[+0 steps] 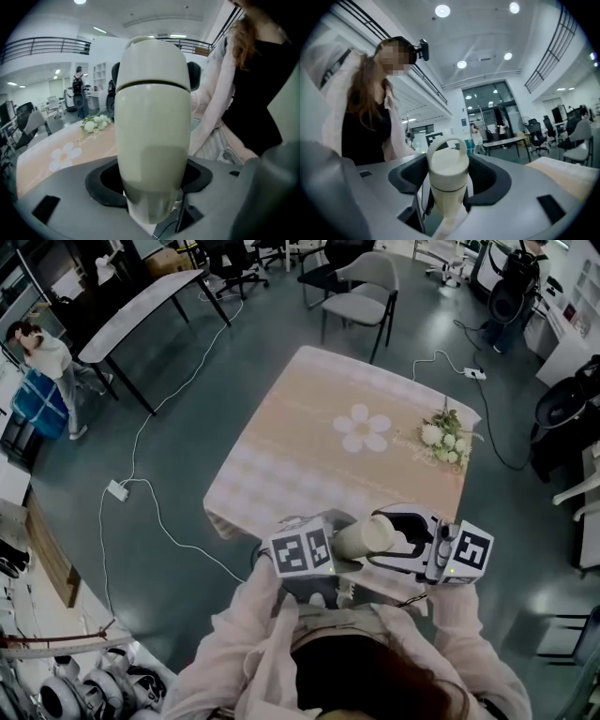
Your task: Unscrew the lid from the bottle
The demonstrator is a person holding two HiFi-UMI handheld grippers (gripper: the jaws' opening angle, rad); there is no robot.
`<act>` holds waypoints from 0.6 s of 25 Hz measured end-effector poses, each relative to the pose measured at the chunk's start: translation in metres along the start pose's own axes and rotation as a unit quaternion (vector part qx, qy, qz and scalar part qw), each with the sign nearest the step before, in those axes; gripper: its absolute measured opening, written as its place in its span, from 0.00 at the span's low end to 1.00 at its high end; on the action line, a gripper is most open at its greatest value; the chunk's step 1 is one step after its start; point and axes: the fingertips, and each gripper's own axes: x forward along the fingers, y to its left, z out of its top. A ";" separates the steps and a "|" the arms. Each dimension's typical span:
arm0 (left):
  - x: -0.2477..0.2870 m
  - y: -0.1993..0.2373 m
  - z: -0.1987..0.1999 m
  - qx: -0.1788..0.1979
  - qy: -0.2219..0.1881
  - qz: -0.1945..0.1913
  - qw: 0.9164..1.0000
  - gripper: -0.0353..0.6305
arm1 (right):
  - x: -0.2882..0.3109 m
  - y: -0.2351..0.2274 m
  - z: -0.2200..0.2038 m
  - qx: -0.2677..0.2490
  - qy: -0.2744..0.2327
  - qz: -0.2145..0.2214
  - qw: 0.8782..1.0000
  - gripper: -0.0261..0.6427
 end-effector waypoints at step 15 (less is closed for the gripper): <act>-0.004 0.047 -0.023 -0.035 0.058 0.138 0.988 0.53 | -0.001 -0.047 -0.015 0.142 -0.043 -0.135 0.980 0.47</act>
